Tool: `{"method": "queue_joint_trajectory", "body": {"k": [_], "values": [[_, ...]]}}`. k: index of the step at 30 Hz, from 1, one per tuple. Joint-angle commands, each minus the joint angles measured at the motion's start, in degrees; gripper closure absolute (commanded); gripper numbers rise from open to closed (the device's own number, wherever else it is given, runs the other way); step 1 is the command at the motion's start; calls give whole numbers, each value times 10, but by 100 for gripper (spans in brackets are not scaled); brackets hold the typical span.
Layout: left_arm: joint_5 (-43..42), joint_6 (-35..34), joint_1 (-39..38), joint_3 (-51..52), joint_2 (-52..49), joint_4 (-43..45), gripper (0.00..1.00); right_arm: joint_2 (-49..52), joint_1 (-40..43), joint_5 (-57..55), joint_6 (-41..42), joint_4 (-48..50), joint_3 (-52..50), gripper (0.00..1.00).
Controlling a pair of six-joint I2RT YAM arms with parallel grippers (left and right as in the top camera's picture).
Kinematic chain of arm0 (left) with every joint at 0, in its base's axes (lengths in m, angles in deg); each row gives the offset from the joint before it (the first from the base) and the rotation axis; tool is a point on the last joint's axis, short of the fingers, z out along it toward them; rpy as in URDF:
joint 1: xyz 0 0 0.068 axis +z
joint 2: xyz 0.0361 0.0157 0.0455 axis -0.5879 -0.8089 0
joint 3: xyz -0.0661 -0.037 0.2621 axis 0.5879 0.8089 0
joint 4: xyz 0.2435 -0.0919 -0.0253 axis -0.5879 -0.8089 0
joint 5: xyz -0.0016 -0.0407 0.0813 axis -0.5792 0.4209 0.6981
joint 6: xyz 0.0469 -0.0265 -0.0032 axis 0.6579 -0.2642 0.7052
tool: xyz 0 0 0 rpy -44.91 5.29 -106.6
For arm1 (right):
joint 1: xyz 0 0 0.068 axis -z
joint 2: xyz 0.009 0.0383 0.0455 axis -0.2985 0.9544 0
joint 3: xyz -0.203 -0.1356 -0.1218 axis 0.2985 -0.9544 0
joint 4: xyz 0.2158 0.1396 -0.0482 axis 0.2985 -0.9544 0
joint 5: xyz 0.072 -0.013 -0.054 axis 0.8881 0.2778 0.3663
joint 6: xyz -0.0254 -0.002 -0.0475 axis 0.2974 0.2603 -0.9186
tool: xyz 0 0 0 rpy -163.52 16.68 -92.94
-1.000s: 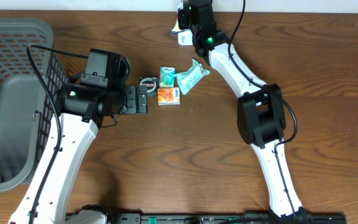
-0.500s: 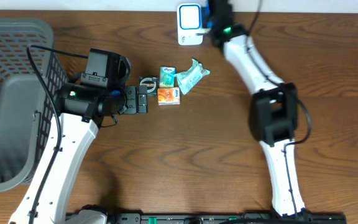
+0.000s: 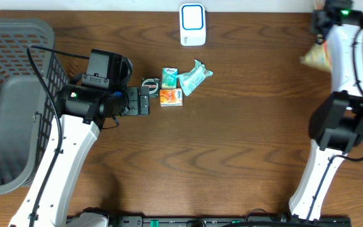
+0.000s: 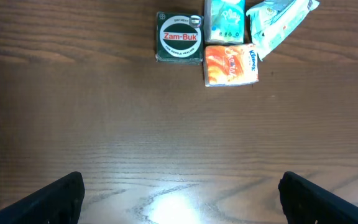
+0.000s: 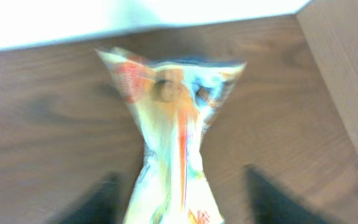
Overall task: Scan the item barcode
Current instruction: 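Carry the snack bag to the far right corner and release it, then move the right gripper to the mint-green wipes package and grasp it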
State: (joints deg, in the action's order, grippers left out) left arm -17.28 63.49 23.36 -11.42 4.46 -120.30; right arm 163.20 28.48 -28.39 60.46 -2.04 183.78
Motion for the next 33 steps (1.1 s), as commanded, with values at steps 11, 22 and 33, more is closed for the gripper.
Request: {"method": "queue_joint_trajectory", "body": {"k": [11,22,33], "values": [[3,3,1,-6,4,0,2,-6,26,322,3,-88,3,1],[3,3,1,-6,4,0,2,-6,-70,517,3,-197,3,1],[3,3,1,-6,4,0,2,-6,-241,472,38,-202,-2,1]]}}
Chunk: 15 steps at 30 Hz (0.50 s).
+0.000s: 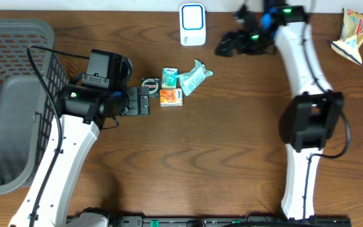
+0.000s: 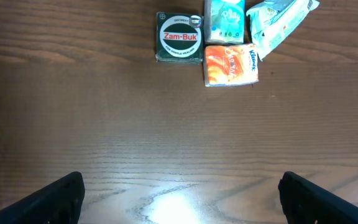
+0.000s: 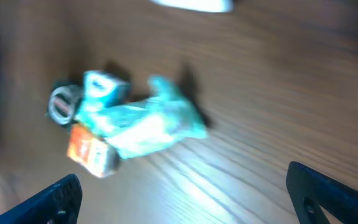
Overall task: Scan the item barcode
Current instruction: 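Move the right gripper to the mint-green wipes package and grasp it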
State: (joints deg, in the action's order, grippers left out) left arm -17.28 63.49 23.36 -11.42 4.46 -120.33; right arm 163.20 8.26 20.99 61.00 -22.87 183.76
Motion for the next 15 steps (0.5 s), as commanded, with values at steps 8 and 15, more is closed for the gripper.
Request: {"method": "queue_joint_trajectory", "body": {"k": [8,15], "values": [[3,3,1,-6,4,0,2,-6,-153,-240,279,54,-32,48],[3,3,1,-6,4,0,2,-6,-209,-303,329,140,-101,67]]}}
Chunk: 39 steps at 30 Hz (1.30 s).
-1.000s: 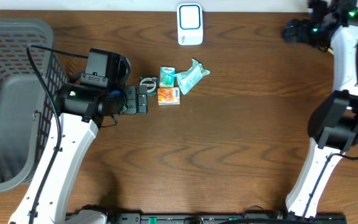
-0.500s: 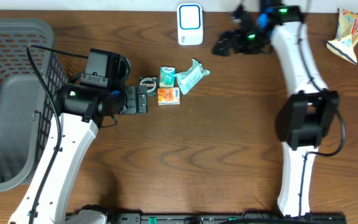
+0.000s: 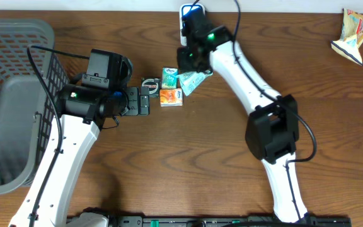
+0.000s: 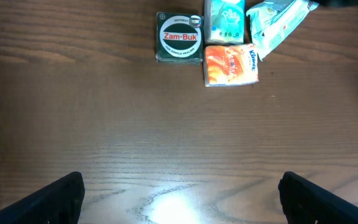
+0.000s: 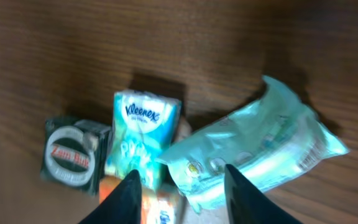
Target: Scan the item barcode
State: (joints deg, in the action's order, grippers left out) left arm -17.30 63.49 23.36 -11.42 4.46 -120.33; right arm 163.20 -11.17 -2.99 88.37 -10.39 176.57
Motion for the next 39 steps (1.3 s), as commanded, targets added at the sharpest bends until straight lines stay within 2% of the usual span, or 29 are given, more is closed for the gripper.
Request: {"method": "queue_joint_trajectory", "body": {"k": [1,4,10,16,19,21,24,26,32,36,39], "values": [[3,3,1,-6,4,0,2,-6,-18,-71,59,22,-38,69],[3,3,1,-6,4,0,2,-6,-26,-109,59,30,-61,73],[3,3,1,-6,4,0,2,-6,-20,-177,58,-25,-66,73],[3,3,1,-6,4,0,2,-10,0,-187,54,-87,-49,85],[3,3,1,-6,4,0,2,-23,3,-180,54,-99,-40,87],[3,3,1,-6,4,0,2,-35,3,-168,54,-95,-39,83],[3,3,1,-6,4,0,2,-47,-1,-146,54,-71,-39,69],[3,3,1,-6,4,0,2,-47,-2,-133,54,-57,-39,65],[3,3,1,-6,4,0,2,-30,-12,-93,51,-42,-56,66],[3,3,1,-6,4,0,2,-7,-19,-132,47,-51,-69,67],[3,3,1,-6,4,0,2,-3,-17,-193,47,-66,-91,72]]}}
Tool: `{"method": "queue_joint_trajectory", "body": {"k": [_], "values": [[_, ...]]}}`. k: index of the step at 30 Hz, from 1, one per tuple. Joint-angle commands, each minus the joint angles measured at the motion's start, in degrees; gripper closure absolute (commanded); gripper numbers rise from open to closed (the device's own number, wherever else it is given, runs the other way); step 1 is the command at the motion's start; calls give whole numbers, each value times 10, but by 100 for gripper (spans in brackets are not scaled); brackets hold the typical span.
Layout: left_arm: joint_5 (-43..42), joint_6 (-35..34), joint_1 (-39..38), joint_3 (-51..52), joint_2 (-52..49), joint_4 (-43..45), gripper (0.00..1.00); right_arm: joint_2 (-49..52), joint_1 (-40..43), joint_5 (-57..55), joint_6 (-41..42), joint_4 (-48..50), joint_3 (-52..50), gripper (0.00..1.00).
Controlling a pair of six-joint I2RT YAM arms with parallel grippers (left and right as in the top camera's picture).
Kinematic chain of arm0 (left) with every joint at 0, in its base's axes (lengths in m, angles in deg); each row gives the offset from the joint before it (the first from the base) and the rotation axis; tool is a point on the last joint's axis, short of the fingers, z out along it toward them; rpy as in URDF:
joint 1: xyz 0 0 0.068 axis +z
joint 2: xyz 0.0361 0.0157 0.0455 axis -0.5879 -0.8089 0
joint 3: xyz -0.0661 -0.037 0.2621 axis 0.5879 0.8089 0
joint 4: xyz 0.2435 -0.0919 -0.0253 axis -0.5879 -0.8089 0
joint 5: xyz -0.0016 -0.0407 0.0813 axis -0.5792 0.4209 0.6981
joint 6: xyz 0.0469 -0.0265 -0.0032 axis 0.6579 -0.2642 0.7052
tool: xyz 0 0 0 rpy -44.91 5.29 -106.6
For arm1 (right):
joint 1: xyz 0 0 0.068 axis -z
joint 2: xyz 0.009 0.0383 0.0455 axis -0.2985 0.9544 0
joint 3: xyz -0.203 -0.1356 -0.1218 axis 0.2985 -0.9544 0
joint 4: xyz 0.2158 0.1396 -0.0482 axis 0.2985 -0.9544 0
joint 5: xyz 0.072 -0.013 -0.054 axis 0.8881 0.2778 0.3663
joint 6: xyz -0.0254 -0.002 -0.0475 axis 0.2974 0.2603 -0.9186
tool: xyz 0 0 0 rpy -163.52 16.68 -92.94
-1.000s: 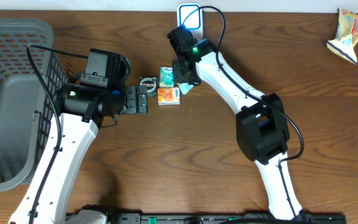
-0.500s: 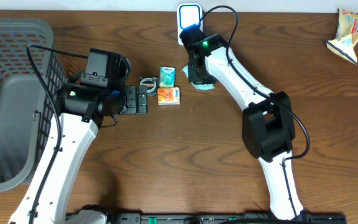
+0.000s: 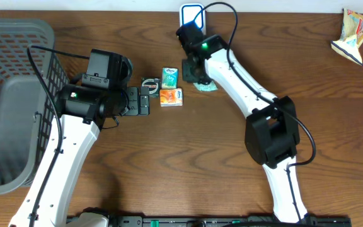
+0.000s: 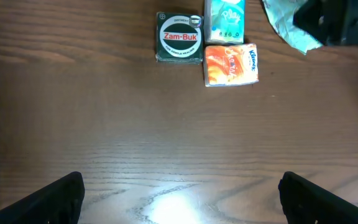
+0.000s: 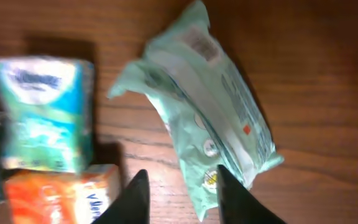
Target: Scan the item barcode
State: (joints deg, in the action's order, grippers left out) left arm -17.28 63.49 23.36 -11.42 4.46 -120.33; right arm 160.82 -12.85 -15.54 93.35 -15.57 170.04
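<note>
A green wipes pack [image 5: 211, 118] lies on the wooden table [image 3: 188, 157], right of a teal Kleenex pack [image 5: 42, 115] and an orange Kleenex pack [image 5: 61, 196]. My right gripper [image 5: 182, 199] is open low over it, its jaws astride the pack's near end, one fingertip [image 5: 232, 196] overlapping the wrapper. In the overhead view the right gripper [image 3: 194, 68] hides most of the pack [image 3: 204, 86]. The white and blue scanner [image 3: 192, 14] stands just behind. My left gripper [image 4: 182, 202] is open over bare wood, short of a Zam-Buk tin [image 4: 179, 37].
A grey basket [image 3: 11, 101] fills the left side. A crumpled snack bag [image 3: 351, 28] lies at the far right corner. The Zam-Buk tin [image 3: 149, 84], teal pack [image 3: 170, 75] and orange pack [image 3: 171, 96] cluster between the two grippers.
The right gripper has come lower and closer over the green wipes pack. The pack has turned and shifted a little to the right, away from the teal pack. The left arm is unchanged.
The right gripper was at the far right corner with the snack bag in its jaws. Then the bag lay on the table and the gripper was open near the scanner. Then it was over the cluster, and now it straddles the green pack.
</note>
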Motion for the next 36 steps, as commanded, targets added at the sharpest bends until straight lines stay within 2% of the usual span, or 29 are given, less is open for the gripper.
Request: {"method": "queue_joint_trajectory", "body": {"k": [1,4,8,12,15,19,22,27,29,32,33,36], "values": [[3,3,1,-6,4,0,2,21,1,-89,-2,-22,-28,72],[3,3,1,-6,4,0,2,21,9,-169,-2,-59,-27,66],[3,3,1,-6,4,0,2,20,36,-238,-2,-104,-10,65],[3,3,1,-6,4,0,2,20,68,-221,-2,-139,29,66],[3,3,1,-6,4,0,2,20,85,-100,-4,-133,55,59],[3,3,1,-6,4,0,2,20,89,112,-87,-91,52,60],[3,3,1,-6,4,0,2,20,87,198,-126,-62,52,68],[3,3,1,-6,4,0,2,20,81,204,-126,-12,52,76],[3,3,1,-6,4,0,2,20,82,204,-120,-4,52,76],[3,3,1,-6,4,0,2,20,81,206,-99,-4,52,94],[3,3,1,-6,4,0,2,20,78,213,-96,-6,52,97],[3,3,1,-6,4,0,2,20,55,225,-97,-2,47,94]]}}
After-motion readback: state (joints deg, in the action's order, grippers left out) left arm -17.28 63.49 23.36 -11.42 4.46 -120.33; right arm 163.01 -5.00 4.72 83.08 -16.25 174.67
